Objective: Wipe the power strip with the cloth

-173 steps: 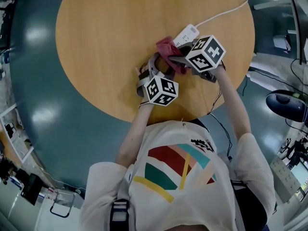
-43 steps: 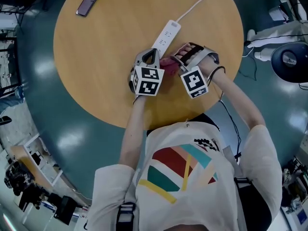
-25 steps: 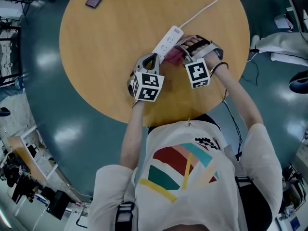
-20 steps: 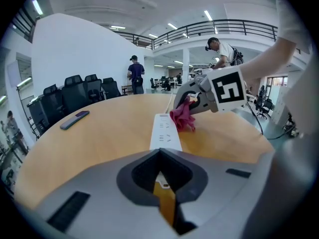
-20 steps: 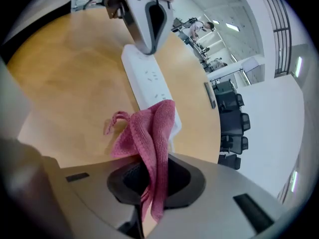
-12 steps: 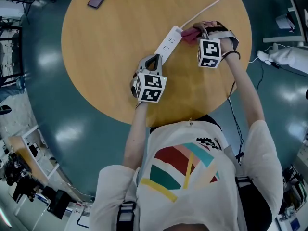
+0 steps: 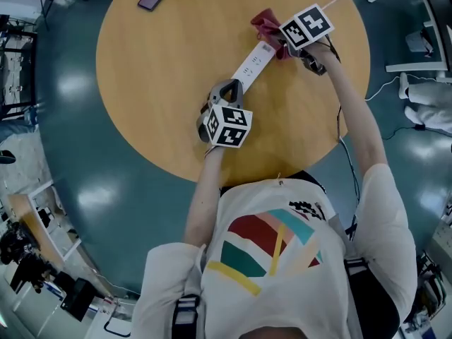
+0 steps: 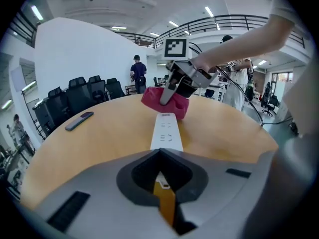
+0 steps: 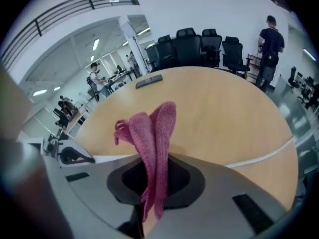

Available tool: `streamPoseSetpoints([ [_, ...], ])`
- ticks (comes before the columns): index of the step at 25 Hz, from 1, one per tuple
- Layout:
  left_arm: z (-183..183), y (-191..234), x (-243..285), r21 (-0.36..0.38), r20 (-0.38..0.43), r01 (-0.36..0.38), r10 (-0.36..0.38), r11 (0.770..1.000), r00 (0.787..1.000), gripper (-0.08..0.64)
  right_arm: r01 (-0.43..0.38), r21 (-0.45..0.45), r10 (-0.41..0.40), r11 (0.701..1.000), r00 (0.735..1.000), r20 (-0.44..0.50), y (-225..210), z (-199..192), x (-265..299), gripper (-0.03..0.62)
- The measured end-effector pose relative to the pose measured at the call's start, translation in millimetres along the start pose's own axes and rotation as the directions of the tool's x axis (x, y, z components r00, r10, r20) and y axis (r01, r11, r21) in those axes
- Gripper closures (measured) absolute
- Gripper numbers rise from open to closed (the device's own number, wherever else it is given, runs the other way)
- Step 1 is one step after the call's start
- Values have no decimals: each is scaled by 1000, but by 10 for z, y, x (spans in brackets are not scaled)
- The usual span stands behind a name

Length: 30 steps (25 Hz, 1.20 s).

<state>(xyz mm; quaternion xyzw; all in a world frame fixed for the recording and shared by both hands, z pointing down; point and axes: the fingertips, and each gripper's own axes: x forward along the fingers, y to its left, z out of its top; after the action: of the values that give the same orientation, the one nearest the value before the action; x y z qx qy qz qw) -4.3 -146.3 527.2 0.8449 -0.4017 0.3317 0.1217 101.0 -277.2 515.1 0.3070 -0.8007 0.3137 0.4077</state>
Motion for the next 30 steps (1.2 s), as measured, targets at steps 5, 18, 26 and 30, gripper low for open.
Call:
streamPoseSetpoints([
  [5, 18, -12, 0, 11, 2, -9, 9, 1000, 1000, 518, 12, -53, -16, 999, 995, -94, 46, -125, 131, 552],
  [18, -19, 9, -33, 2, 9, -35, 35, 999, 999, 518, 22, -142, -55, 990, 971, -234, 199, -801, -59, 554],
  [26, 206, -275, -143, 50, 84, -142, 137, 989, 987, 518, 48, -151, -82, 987, 970, -229, 205, -932, -33, 552],
  [30, -19, -366, 29, 22, 8, -131, 131, 991, 991, 518, 89, -227, -137, 970, 969, -207, 145, -912, -104, 554],
])
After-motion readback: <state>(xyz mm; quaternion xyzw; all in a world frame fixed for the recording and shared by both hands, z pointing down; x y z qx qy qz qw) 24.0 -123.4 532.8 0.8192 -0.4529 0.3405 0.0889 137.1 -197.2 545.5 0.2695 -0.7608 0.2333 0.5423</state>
